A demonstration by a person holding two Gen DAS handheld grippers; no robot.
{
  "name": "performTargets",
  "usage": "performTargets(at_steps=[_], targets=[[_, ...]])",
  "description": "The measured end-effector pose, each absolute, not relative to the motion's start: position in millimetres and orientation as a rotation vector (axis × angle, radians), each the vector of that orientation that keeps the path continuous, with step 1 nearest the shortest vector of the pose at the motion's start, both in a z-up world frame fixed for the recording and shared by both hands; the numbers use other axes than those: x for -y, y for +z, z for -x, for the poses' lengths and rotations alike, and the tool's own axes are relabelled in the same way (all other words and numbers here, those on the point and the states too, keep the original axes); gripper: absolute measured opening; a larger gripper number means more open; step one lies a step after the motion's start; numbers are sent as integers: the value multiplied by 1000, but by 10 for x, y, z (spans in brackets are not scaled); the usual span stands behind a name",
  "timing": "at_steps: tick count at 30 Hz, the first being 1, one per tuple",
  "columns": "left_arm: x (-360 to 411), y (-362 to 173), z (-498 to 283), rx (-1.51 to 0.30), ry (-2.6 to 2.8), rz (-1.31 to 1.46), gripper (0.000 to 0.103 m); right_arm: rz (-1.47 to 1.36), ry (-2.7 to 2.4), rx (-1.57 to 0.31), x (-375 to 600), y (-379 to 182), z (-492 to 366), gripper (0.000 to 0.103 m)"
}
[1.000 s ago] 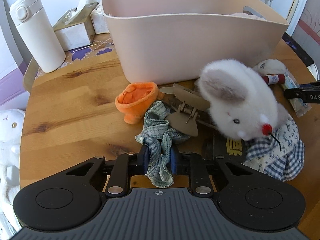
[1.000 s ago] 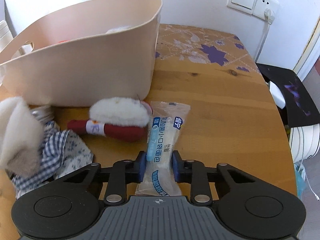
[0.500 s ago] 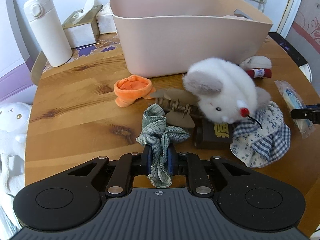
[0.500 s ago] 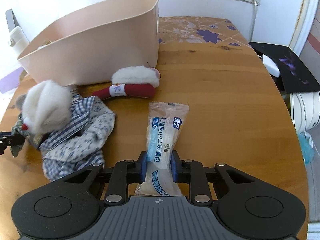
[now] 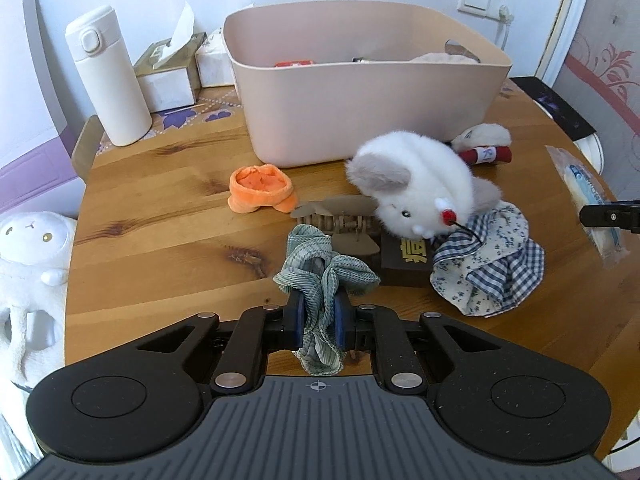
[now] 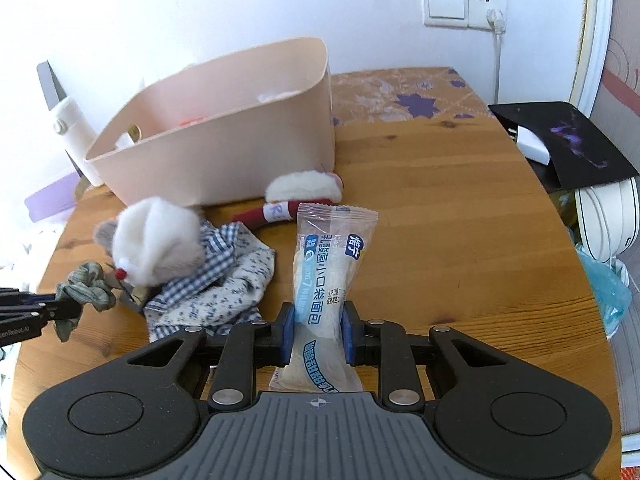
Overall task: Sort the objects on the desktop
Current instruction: 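Lift the bread bag and scrunchie and carry both over the basket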
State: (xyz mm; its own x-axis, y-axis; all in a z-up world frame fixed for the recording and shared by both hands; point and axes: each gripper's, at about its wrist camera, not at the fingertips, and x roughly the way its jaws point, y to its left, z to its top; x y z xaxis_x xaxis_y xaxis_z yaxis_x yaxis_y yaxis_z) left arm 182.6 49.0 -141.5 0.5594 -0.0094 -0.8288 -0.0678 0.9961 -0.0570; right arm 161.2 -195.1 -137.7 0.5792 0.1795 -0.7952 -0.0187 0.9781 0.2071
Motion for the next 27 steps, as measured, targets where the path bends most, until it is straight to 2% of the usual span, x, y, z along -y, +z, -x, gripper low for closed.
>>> performTargets(at_steps=[16,27], targets=[[-546,-852,-1747,-841,27,114,14,-244,131,-876,2133,-1019,-1557,22],[-488,-402,-2037,-712,21,91,14,-230,154,-809,2192,-745,-1753,22]])
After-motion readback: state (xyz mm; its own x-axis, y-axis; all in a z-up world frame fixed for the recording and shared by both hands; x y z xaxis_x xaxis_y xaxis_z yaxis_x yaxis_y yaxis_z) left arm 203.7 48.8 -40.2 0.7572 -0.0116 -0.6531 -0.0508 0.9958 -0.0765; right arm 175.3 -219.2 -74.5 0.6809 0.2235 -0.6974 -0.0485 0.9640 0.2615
